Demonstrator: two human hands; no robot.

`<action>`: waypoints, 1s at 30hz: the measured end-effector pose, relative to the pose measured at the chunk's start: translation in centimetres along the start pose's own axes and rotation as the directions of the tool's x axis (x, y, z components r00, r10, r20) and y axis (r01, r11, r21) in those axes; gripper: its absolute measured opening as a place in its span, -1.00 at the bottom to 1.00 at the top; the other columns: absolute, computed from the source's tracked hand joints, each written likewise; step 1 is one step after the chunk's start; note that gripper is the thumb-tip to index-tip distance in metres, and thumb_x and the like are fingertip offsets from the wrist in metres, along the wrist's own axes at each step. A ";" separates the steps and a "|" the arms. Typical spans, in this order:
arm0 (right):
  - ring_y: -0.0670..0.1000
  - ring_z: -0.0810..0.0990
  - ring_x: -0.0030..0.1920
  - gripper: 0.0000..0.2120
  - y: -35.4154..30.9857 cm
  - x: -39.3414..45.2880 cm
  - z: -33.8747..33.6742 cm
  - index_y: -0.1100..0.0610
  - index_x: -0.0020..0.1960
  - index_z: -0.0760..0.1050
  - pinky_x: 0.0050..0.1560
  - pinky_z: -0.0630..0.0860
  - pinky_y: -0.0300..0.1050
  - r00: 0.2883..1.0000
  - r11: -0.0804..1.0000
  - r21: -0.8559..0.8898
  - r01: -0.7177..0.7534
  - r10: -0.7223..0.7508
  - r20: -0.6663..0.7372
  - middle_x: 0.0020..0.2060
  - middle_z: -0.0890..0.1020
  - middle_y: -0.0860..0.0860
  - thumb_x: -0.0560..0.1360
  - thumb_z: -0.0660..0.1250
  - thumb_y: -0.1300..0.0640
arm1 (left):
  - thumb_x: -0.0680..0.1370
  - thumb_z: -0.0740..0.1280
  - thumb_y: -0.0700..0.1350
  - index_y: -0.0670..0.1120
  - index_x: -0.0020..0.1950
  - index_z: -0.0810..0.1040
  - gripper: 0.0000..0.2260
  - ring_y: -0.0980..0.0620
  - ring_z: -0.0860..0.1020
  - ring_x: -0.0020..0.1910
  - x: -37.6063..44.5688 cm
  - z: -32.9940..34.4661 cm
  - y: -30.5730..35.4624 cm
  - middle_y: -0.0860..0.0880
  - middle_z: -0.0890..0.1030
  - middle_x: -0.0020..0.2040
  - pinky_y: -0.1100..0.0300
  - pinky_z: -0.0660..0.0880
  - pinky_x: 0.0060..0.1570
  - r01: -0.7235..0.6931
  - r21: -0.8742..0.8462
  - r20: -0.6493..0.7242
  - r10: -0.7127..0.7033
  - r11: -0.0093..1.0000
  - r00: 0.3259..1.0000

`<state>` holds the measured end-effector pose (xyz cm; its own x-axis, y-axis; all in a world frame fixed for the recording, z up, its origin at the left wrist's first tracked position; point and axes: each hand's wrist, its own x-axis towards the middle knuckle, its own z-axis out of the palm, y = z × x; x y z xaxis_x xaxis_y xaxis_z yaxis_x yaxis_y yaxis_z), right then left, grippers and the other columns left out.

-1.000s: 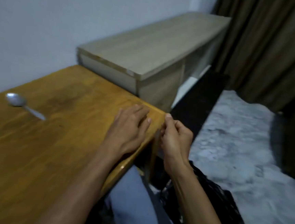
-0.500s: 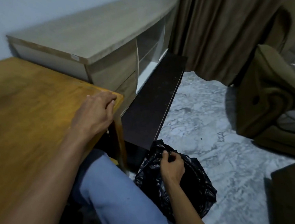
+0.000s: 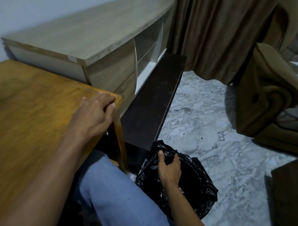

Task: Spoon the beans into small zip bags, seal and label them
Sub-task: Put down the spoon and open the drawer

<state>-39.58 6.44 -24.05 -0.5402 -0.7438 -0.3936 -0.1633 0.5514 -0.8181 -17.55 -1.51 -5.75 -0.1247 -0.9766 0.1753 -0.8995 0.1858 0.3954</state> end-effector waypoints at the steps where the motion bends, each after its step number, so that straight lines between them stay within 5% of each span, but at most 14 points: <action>1: 0.12 0.14 0.59 -0.13 -0.1 -0.1 -0.1 0.12 0.62 0.06 0.55 0.19 0.13 1.000 1.000 0.005 -0.002 0.002 0.005 0.60 0.18 0.08 0.52 0.28 -0.30 | 0.69 0.16 0.04 -0.02 0.50 0.43 -0.61 -0.03 0.25 0.58 0.0 0.0 0.0 -0.03 0.42 0.53 -0.27 0.10 0.54 0.002 0.006 0.004 -0.002 1.000 1.000; 7: 0.16 0.28 0.53 -0.24 -2.5 -1.6 -0.2 0.09 0.60 0.16 0.50 0.28 0.12 0.994 0.994 0.080 0.073 -0.079 0.075 0.56 0.28 0.11 0.55 0.29 -0.24 | 0.67 0.21 0.03 -0.07 0.49 0.46 -0.60 -0.04 0.28 0.56 -0.5 -0.9 0.4 -0.05 0.44 0.51 -0.20 0.13 0.54 0.007 -0.025 0.028 -0.006 1.000 1.000; 12: 0.03 0.51 0.33 -0.48 -8.7 -5.7 0.5 -0.07 0.41 0.44 0.33 0.48 0.08 0.932 0.937 0.185 0.298 -0.327 0.156 0.34 0.53 -0.03 0.52 0.35 -0.23 | 0.64 0.30 0.04 -0.03 0.47 0.48 -0.59 -0.03 0.49 0.37 -3.4 -3.5 -0.3 -0.03 0.54 0.41 0.10 0.37 0.34 0.096 -0.055 -0.021 -0.097 0.994 0.995; 16: -0.20 0.59 -0.01 -0.75 -15.3 -11.5 1.3 -0.12 0.16 0.54 -0.01 0.55 -0.23 0.737 0.749 0.295 0.593 -0.653 0.175 0.03 0.61 -0.14 0.50 0.43 -0.08 | 0.58 0.39 0.03 0.01 0.45 0.50 -0.57 0.03 0.57 0.29 -7.2 -6.8 -3.2 -0.02 0.59 0.36 0.13 0.48 0.30 0.212 -0.091 -0.132 -0.223 0.973 0.966; 19: -0.14 0.60 -0.09 -0.84 -18.9 -15.5 3.8 -0.11 0.08 0.57 -0.14 0.60 -0.20 0.539 0.630 0.344 0.696 -0.775 0.330 -0.04 0.61 -0.16 0.50 0.44 -0.02 | 0.55 0.42 0.05 0.07 0.42 0.53 -0.57 0.06 0.61 0.21 -10.4 -9.4 -5.4 0.01 0.60 0.33 0.08 0.55 0.24 0.320 -0.131 -0.228 -0.343 0.938 0.911; 24: -0.14 0.60 -0.05 -0.84 -22.3 -22.0 12.3 -0.04 0.08 0.60 -0.04 0.64 -0.15 0.248 0.533 0.317 0.785 -0.738 0.627 -0.02 0.63 -0.13 0.52 0.40 -0.03 | 0.54 0.42 0.02 0.03 0.36 0.57 -0.61 0.06 0.59 0.14 -16.1 -14.2 -10.5 0.02 0.62 0.29 0.02 0.55 0.21 0.532 -0.160 -0.481 -0.536 0.831 0.694; 27: -0.07 0.64 0.00 -0.80 -24.0 -25.8 18.0 0.01 0.11 0.62 0.07 0.61 -0.08 0.129 0.482 0.305 0.821 -0.677 0.724 0.00 0.66 -0.07 0.51 0.40 0.00 | 0.53 0.42 -0.06 -0.02 0.31 0.57 -0.66 -0.05 0.54 0.23 -19.0 -17.0 -14.4 -0.07 0.59 0.27 0.04 0.46 0.24 0.643 -0.189 -0.651 -0.585 0.742 0.483; 30: 0.04 0.63 0.13 -0.69 -25.7 -29.1 23.3 0.03 0.24 0.56 0.11 0.53 -0.14 0.075 0.443 0.301 0.844 -0.653 0.754 0.12 0.65 0.00 0.50 0.39 0.03 | 0.57 0.38 -0.07 -0.03 0.44 0.44 -0.57 -0.17 0.42 0.38 -21.1 -19.4 -18.0 -0.14 0.41 0.42 -0.04 0.40 0.30 0.749 -0.316 -0.673 -0.694 0.583 0.256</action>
<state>-0.39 5.12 -1.31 0.6886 -0.7002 0.1888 -0.2803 -0.4971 -0.8211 9.45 17.87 0.95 0.8742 -0.3056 0.3772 -0.4849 -0.5887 0.6468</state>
